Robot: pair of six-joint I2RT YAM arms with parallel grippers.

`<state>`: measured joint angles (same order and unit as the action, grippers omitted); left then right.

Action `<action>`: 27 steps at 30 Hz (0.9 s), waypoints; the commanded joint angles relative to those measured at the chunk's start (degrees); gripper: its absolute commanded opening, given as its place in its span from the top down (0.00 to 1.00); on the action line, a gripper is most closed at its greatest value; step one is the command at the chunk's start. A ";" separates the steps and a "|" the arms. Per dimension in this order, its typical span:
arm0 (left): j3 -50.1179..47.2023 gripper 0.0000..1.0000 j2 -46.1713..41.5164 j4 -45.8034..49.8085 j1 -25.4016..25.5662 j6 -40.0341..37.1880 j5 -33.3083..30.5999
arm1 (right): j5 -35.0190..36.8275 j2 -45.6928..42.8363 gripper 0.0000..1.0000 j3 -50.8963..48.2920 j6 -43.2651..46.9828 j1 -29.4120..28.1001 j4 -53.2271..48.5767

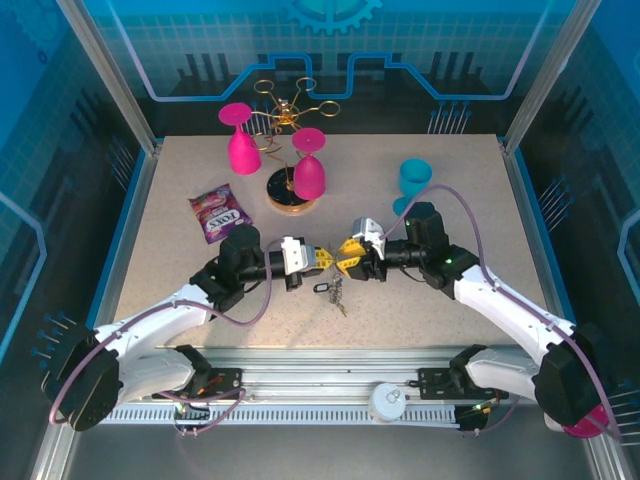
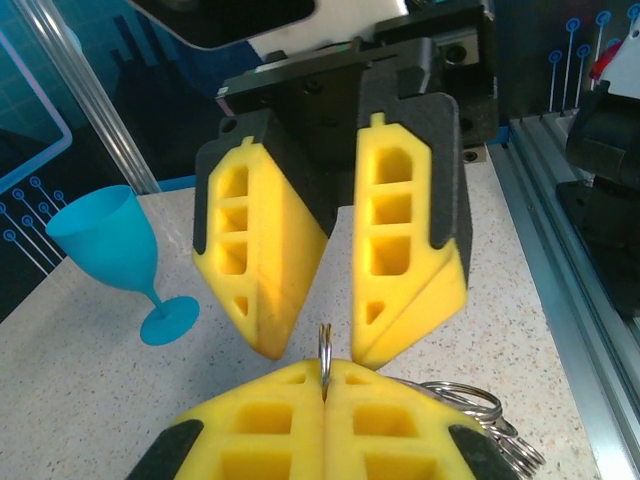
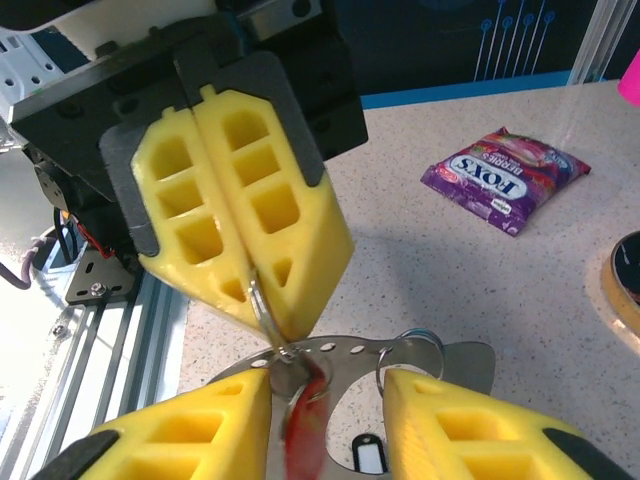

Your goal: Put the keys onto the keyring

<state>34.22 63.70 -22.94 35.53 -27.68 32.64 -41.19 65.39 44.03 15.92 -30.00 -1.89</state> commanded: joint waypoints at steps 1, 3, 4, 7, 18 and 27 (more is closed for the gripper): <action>0.13 1.00 -0.24 -4.26 0.20 1.34 1.63 | -1.39 -1.56 0.63 -1.16 2.99 0.82 1.19; 0.19 1.00 -0.25 -3.91 0.18 1.32 1.85 | -1.35 -1.75 0.63 -1.36 3.59 0.85 1.36; 0.24 1.00 -0.20 -3.80 0.17 1.32 1.97 | -1.27 -1.74 0.63 -1.23 3.48 0.83 1.51; 0.49 1.00 -0.22 -3.05 0.18 1.31 2.49 | -1.39 -1.75 0.64 -1.13 2.60 0.69 3.26; 1.11 1.00 0.12 -2.70 0.16 1.31 2.95 | -3.02 0.47 0.76 0.13 2.17 -0.80 6.33; 1.11 1.00 0.33 -2.49 0.16 1.22 2.80 | -4.49 2.27 0.93 0.96 1.54 -1.53 9.56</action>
<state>34.22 63.81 -23.40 35.35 -26.87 32.75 -44.21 66.89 43.29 17.65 -30.74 4.21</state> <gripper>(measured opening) 0.051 0.083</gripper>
